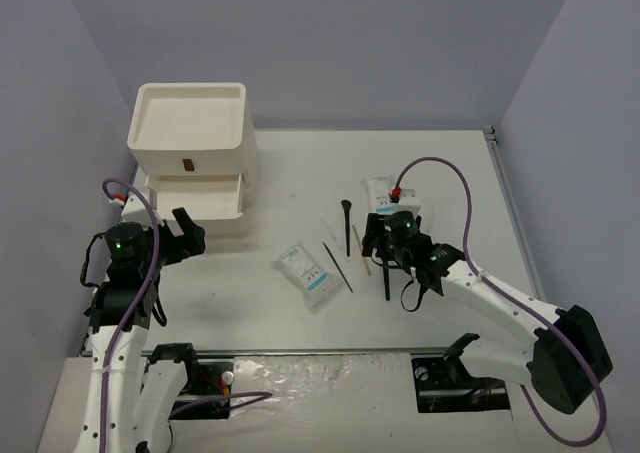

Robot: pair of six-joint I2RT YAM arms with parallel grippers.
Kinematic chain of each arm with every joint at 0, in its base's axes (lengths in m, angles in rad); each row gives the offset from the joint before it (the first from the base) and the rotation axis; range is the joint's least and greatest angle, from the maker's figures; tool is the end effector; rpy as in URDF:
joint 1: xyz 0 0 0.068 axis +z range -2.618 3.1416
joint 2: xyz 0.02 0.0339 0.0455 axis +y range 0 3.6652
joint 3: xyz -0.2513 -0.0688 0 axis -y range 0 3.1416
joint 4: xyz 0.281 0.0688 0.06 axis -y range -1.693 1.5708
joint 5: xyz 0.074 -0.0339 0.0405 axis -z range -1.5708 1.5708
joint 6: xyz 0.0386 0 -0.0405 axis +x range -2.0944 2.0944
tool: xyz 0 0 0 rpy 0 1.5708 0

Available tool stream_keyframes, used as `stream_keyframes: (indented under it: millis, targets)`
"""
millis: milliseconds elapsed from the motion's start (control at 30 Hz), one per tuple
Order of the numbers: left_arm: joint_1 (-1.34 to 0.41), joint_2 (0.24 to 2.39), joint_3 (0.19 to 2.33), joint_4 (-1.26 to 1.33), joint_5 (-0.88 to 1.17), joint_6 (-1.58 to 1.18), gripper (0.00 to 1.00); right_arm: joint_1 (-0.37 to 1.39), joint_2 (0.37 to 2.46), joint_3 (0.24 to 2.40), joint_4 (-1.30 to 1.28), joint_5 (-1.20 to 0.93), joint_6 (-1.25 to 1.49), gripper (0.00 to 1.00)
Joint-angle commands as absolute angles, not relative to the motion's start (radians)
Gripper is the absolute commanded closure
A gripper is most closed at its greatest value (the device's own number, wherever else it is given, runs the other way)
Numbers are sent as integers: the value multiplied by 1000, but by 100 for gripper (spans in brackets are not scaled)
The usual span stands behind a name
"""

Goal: Organize the makeup

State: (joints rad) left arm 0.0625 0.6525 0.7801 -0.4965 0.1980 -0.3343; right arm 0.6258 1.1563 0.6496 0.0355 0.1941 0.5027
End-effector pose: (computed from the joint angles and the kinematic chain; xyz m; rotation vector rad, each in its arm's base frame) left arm 0.1958 0.0046 0.3210 -0.2536 1.9337 -0.3722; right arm 0.2421 0.1658 0.2088 -0.0041 2.0708 0.5074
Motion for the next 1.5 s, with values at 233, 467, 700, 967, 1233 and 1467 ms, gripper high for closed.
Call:
stream_keyframes:
  millis: [233, 467, 700, 967, 1233, 1467]
  targets:
    - [12, 607, 773, -486, 212, -269, 9, 586, 1319, 603, 3, 231, 663, 48]
    - [-27, 588, 772, -505, 187, -249, 9, 557, 1393, 592, 3, 239, 666, 59]
    - [-31, 580, 774, -511, 176, -249, 9, 556, 1436, 600, 3, 256, 660, 88]
    - [-32, 584, 777, -507, 160, -270, 9, 679, 1325, 768, -61, 306, 461, 100]
    - [-30, 588, 780, -509, 152, -292, 9, 806, 1443, 1155, -17, 120, 74, 100]
    - [-28, 563, 789, -540, 89, -309, 9, 862, 1657, 1478, -11, -141, -246, 100]
